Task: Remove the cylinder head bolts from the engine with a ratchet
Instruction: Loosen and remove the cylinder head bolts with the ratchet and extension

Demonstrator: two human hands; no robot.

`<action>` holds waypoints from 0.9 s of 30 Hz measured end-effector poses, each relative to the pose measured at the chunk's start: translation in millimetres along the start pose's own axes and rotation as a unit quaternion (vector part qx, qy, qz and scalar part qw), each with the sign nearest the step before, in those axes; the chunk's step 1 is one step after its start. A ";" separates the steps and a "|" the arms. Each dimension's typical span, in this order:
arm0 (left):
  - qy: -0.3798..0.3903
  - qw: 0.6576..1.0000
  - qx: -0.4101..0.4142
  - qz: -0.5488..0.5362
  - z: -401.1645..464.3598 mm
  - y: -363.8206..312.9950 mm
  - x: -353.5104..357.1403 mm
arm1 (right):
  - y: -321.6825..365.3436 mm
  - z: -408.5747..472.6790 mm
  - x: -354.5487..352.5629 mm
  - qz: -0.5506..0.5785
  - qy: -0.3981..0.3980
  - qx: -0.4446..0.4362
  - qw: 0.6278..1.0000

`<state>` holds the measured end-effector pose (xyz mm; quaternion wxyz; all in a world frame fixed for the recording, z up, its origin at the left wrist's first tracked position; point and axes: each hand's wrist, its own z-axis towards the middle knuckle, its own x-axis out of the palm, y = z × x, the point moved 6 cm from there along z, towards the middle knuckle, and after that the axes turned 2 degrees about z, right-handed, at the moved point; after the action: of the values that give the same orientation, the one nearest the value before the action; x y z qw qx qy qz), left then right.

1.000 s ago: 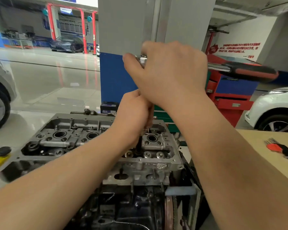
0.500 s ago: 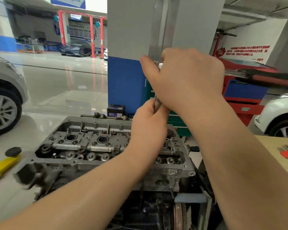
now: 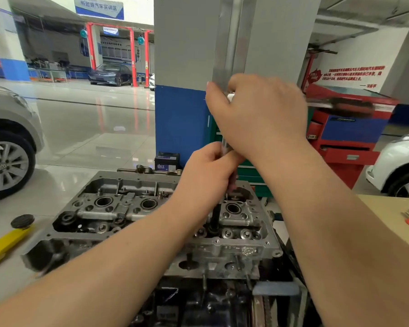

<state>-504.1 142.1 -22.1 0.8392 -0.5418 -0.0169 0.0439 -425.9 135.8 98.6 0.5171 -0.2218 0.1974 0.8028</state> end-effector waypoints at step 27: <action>0.025 0.996 -0.072 -0.046 7.5 8.9 12.0 | 5.2 2.4 -4.8 0.033 -0.001 -0.073 0.997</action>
<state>-493.3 153.6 -27.3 0.7990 -0.6007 -0.0235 -0.0096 -429.3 131.5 103.7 0.4724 -0.2516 0.1448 0.8322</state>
